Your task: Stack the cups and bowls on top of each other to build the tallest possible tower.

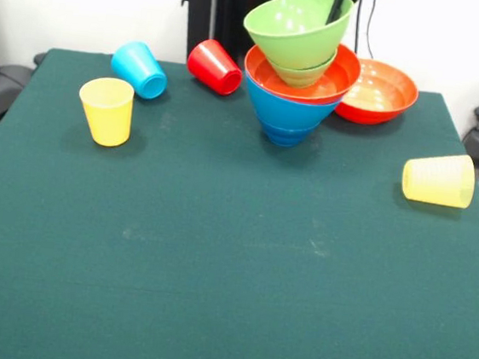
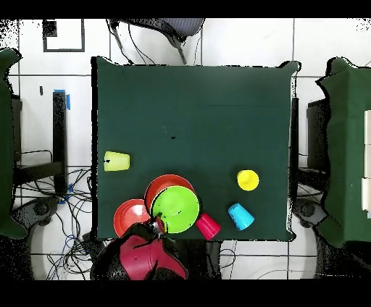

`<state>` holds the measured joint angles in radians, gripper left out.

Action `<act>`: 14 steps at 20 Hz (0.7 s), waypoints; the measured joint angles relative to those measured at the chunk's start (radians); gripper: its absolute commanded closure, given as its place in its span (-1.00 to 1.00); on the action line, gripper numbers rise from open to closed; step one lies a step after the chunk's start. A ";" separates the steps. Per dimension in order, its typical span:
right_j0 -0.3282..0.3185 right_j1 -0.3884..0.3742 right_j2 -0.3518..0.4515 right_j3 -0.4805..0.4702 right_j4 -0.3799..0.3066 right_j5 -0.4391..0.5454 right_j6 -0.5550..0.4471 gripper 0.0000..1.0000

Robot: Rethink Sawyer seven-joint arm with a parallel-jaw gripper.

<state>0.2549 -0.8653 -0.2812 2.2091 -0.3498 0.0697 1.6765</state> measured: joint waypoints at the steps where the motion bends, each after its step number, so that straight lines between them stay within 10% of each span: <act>1: 0.000 0.002 0.001 0.000 0.000 0.002 0.000 1.00; 14: -0.005 0.025 0.008 0.000 0.000 0.084 0.000 1.00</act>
<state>0.2498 -0.8406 -0.2734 2.2090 -0.3496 0.1533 1.6765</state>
